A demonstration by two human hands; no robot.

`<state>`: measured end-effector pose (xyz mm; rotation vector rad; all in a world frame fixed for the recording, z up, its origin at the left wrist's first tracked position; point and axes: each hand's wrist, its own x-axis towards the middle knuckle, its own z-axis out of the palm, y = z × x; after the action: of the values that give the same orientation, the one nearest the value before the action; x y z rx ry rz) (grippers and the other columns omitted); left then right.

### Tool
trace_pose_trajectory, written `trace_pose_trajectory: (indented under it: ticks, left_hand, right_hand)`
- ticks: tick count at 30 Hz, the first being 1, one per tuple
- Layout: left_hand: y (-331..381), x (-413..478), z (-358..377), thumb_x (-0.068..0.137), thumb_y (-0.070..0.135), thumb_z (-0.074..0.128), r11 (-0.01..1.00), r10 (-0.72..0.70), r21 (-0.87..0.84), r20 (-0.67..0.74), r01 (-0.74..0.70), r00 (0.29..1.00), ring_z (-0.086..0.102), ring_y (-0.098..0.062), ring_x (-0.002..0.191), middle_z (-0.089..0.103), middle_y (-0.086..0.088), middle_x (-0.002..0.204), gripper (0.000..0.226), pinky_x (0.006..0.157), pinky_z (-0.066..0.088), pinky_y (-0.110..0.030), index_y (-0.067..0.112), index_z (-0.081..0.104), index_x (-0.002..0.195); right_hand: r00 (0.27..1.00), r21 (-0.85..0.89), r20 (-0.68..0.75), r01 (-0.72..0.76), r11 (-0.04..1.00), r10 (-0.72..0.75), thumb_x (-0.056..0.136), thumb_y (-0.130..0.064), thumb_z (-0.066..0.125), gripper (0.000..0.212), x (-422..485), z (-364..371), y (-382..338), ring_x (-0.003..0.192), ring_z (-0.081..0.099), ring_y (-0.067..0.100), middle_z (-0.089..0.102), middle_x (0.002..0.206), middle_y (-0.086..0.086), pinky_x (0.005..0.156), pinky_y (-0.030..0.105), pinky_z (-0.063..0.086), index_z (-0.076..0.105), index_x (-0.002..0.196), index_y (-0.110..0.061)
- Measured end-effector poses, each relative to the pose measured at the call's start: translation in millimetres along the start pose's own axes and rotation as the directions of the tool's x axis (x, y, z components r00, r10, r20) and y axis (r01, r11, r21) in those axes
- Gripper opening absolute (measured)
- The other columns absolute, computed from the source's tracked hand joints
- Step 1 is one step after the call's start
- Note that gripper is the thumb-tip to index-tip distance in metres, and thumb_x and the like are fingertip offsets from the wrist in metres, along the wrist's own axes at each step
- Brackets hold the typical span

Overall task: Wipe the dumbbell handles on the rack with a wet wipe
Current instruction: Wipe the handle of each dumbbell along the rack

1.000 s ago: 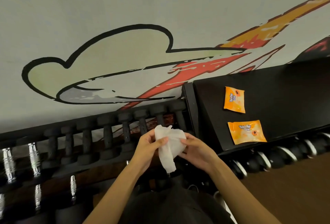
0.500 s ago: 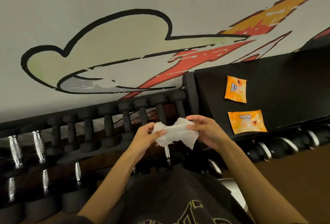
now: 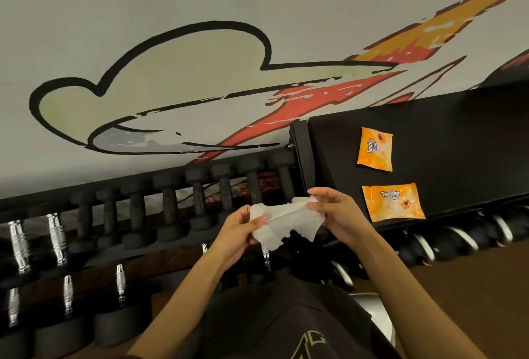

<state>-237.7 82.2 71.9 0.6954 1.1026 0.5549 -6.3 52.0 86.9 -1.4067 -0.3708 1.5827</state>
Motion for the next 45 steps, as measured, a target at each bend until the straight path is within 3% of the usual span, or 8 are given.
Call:
trace_pose_trajectory:
  ticks: [6, 12, 23, 27, 32, 36, 40, 45]
  left_hand:
    - [-8.4, 13.1, 1.3, 0.09, 0.021, 0.066, 0.969, 0.057, 0.246, -0.089, -0.033, 0.994, 0.058, -0.013, 0.067, 0.071, -0.006, 0.088, 0.015, 0.049, 0.039, -0.019, 0.014, 0.069, 0.103]
    - [-19.7, 55.1, 13.5, 0.093, 0.011, 0.06, 0.97, 0.02, 0.242, -0.166, 0.021, 0.986, 0.068, -0.016, 0.081, 0.073, -0.005, 0.094, 0.013, 0.064, 0.055, -0.026, 0.012, 0.066, 0.105]
    - [-77.4, 180.6, 37.1, 0.086, -0.004, 0.06, 0.739, 0.439, 0.62, -0.146, -0.264, 0.886, 0.041, -0.008, 0.132, 0.039, 0.002, 0.147, 0.068, 0.107, 0.042, -0.026, 0.018, 0.036, 0.146]
    - [-97.2, 199.6, 41.5, 0.096, 0.005, 0.051, 0.599, 0.482, 0.742, -0.032, -0.302, 0.876, 0.02, -0.005, 0.144, 0.015, 0.002, 0.161, 0.068, 0.105, 0.013, 0.002, 0.021, 0.019, 0.153]
    - [-98.0, 204.0, 39.8, 0.103, 0.018, 0.035, 0.464, 0.372, 0.855, 0.051, -0.233, 0.927, 0.057, -0.012, 0.113, -0.004, 0.006, 0.163, 0.061, 0.089, 0.05, -0.015, 0.029, 0.004, 0.154]
    - [-102.0, 193.4, 38.8, 0.102, 0.028, 0.037, 0.406, 0.309, 0.896, 0.051, -0.179, 0.95, 0.059, -0.018, 0.112, 0.012, -0.001, 0.162, 0.061, 0.088, 0.054, -0.035, 0.022, 0.006, 0.154]
    - [-100.1, 179.5, 38.8, 0.097, 0.029, 0.047, 0.295, 0.308, 0.94, 0.078, -0.173, 0.948, 0.059, -0.015, 0.111, 0.045, 0.003, 0.146, 0.054, 0.084, 0.054, -0.031, 0.021, 0.031, 0.148]
    - [-96.8, 176.9, 33.8, 0.093, 0.02, 0.055, 0.39, 0.427, 0.889, 0.054, -0.238, 0.903, 0.059, -0.008, 0.105, 0.06, 0.008, 0.123, 0.033, 0.084, 0.053, -0.028, 0.024, 0.059, 0.125]
  right_hand:
    - [0.986, -0.022, 0.087, -0.141, 0.99, 0.143, 0.084, 0.015, 0.056, 0.035, 5.1, -12.0, 13.3, 0.092, 0.068, 0.031, 0.07, 0.108, 0.02, 0.076, 0.039, 0.059, 0.068, 0.112, -0.002]
    - [0.997, -0.387, -0.065, 0.01, 0.922, -0.038, 0.084, 0.009, 0.059, 0.029, 45.3, -22.4, 32.3, 0.097, 0.072, 0.024, 0.077, 0.095, 0.008, 0.083, 0.037, 0.058, 0.077, 0.095, -0.011]
    - [0.933, -0.784, 0.108, 0.293, 0.548, -0.344, 0.091, 0.001, 0.059, 0.046, 182.2, -37.7, 80.2, 0.117, 0.054, 0.001, 0.056, 0.134, 0.001, 0.088, 0.0, 0.039, 0.055, 0.135, -0.014]
    - [0.894, -0.844, 0.275, 0.4, 0.356, -0.353, 0.097, -0.01, 0.052, 0.059, 201.1, -35.2, 105.0, 0.127, 0.051, 0.009, 0.031, 0.155, -0.001, 0.102, 0.025, 0.047, 0.032, 0.15, -0.027]
    - [0.868, -0.88, 0.266, 0.396, 0.261, -0.42, 0.101, -0.037, 0.034, 0.049, 206.6, -33.8, 115.2, 0.106, 0.065, 0.016, 0.06, 0.127, 0.005, 0.087, 0.037, 0.056, 0.032, 0.149, -0.03]
    - [0.853, -0.934, 0.259, 0.341, 0.109, -0.454, 0.104, -0.032, 0.038, 0.036, 188.0, -44.6, 121.3, 0.083, 0.069, 0.014, 0.07, 0.107, -0.004, 0.072, 0.037, 0.058, 0.052, 0.136, -0.023]
    - [0.868, -0.953, 0.266, 0.301, 0.018, -0.418, 0.099, -0.022, 0.049, 0.031, 170.7, -49.2, 117.9, 0.104, 0.065, 0.018, 0.07, 0.113, -0.002, 0.107, 0.043, 0.041, 0.062, 0.127, -0.019]
    - [0.819, -0.951, 0.222, 0.301, 0.067, -0.53, 0.088, -0.024, 0.067, 0.035, 156.2, -52.1, 113.4, 0.109, 0.049, 0.015, 0.043, 0.13, 0.001, 0.088, 0.029, 0.048, 0.06, 0.123, -0.023]
